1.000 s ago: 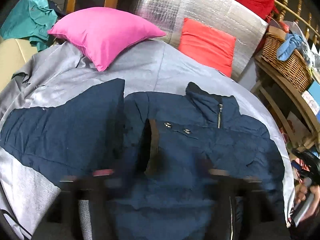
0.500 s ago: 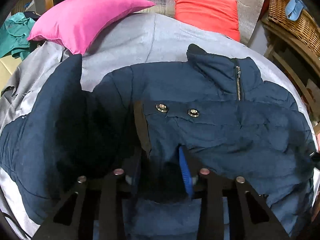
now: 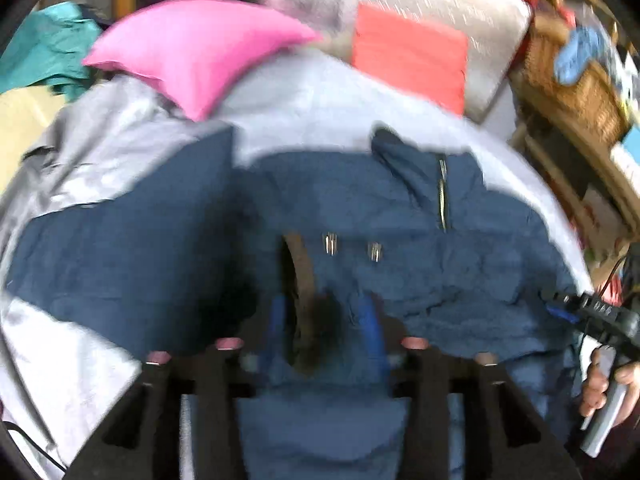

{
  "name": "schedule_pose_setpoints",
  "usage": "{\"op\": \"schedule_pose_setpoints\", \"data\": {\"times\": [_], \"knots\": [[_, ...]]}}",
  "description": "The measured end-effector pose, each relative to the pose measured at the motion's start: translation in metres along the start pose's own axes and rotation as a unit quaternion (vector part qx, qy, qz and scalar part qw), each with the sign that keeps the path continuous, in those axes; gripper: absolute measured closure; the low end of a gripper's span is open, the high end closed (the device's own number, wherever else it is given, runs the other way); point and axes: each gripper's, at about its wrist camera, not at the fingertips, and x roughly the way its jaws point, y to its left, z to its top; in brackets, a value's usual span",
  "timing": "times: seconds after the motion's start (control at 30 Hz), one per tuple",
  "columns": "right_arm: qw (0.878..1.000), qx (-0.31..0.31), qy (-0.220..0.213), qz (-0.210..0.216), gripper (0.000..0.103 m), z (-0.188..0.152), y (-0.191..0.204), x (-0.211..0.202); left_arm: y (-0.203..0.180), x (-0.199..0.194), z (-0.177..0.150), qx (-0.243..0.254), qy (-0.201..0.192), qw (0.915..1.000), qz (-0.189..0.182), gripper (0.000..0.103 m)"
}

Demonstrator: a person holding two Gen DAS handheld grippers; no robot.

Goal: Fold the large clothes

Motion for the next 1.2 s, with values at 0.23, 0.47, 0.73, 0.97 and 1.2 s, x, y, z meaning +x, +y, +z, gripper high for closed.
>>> {"op": "schedule_pose_setpoints", "data": {"times": [0.23,0.47,0.73,0.97,1.2], "knots": [[0.999,-0.025,-0.033,-0.001,0.051,-0.008,0.017,-0.011,0.135,-0.052,0.0,-0.176,-0.071,0.9779,0.087,0.021],[0.999,-0.027,-0.042,-0.003,0.051,-0.006,0.021,-0.013,0.252,-0.011,-0.026,-0.373,-0.023,0.926,0.055,0.022],[0.998,-0.04,-0.049,-0.001,0.051,-0.004,0.029,-0.014,0.287,0.034,-0.027,-0.439,-0.03,0.8981,0.001,0.064],[0.997,-0.036,-0.061,-0.002,0.051,-0.001,0.027,-0.019,0.26,0.018,-0.008,-0.382,-0.072,0.9212,0.024,0.091],[0.996,-0.002,-0.09,0.001,0.051,0.004,0.013,-0.036,0.144,-0.03,0.035,-0.208,-0.159,0.9648,-0.019,0.093]]}}
